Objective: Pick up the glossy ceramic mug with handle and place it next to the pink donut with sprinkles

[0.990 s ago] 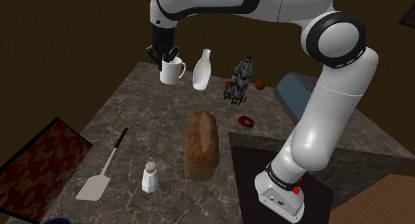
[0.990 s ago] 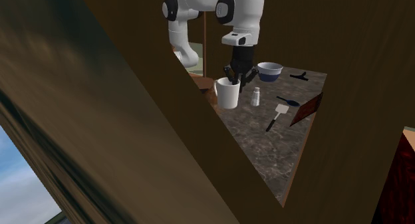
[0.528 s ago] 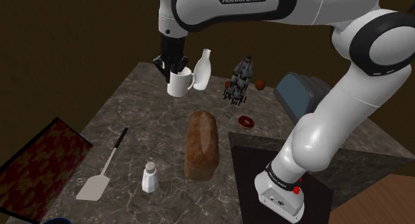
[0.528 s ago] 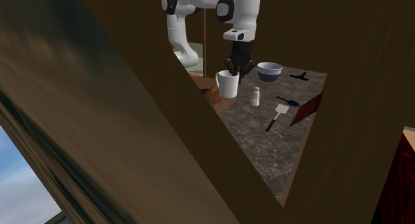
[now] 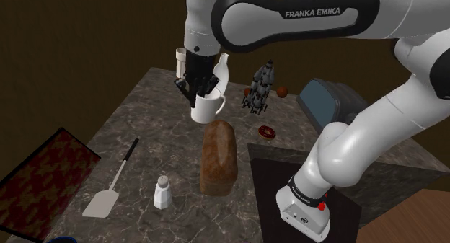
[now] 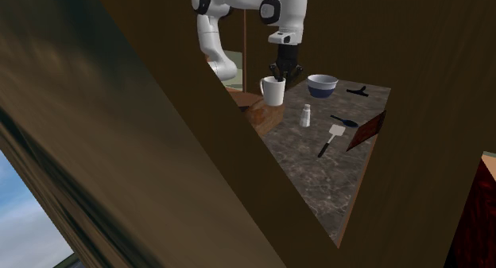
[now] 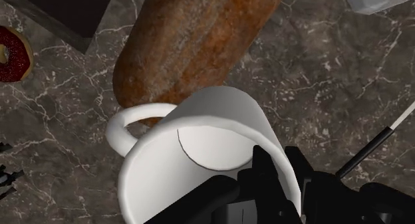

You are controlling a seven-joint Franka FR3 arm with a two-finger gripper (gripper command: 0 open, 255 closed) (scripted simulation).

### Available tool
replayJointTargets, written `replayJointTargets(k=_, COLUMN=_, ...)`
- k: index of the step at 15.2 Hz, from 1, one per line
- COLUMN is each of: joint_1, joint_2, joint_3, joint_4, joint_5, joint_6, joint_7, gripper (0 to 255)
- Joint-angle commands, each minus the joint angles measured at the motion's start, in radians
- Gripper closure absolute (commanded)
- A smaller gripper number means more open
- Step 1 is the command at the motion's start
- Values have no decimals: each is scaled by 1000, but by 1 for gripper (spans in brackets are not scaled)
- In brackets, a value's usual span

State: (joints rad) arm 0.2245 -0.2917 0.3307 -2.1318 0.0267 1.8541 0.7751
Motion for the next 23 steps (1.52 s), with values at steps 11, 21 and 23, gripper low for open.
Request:
replayJointTargets(k=11, joint_1=140, joint_2=-279, joint_3=119, joint_4=-194, joint_5=148, joint_6=-71, joint_7=177, gripper=255)
replayJointTargets(k=21, joint_1=246, joint_2=-398, joint_3=237, joint_4=-254, joint_5=264, joint_6=-111, joint_7=334, gripper=255)
replayJointTargets(k=23, joint_1=248, joint_2=-397, joint_3=244, joint_4=-279, joint_5=270, joint_6=-84, joint_7=334, gripper=255)
